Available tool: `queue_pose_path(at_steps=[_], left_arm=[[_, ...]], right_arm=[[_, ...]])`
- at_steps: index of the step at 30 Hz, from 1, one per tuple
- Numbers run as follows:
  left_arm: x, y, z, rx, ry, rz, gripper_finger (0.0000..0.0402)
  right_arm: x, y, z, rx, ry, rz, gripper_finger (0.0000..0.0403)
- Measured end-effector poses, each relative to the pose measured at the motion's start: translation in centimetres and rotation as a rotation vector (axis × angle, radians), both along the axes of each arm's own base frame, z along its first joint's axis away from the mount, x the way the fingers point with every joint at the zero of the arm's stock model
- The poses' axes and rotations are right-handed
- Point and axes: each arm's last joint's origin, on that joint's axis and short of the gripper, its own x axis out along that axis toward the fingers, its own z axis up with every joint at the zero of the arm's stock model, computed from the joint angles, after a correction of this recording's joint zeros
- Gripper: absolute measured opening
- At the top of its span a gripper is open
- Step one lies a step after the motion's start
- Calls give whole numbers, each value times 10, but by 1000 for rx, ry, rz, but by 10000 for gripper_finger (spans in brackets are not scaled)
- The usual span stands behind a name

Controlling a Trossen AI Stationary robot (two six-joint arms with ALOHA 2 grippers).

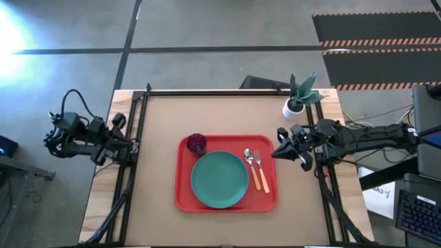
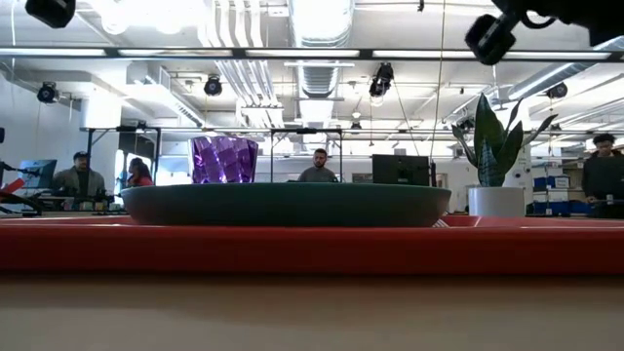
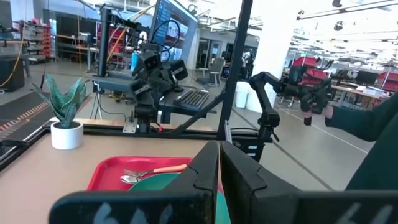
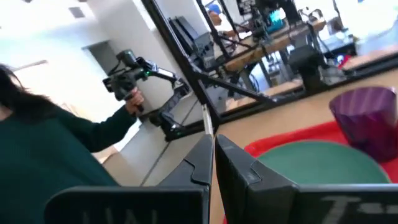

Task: Pick and place plate/cup/fork/spoon on tray
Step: Return to Home Position

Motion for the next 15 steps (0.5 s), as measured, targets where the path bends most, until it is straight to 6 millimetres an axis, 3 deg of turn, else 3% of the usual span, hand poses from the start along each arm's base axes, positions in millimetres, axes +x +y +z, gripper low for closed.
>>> queue_pose_path(at_steps=[7, 11, 15], left_arm=[[0, 0, 0, -1, 2, 0, 0], [0, 1, -1, 0, 12, 23, 0], [0, 1, -1, -2, 8, 27, 0]], right_arm=[[-24, 0, -14, 139, 265, -33, 9], [-36, 1, -14, 15, 254, -25, 9], [-43, -2, 0, -199, 196, -86, 9]])
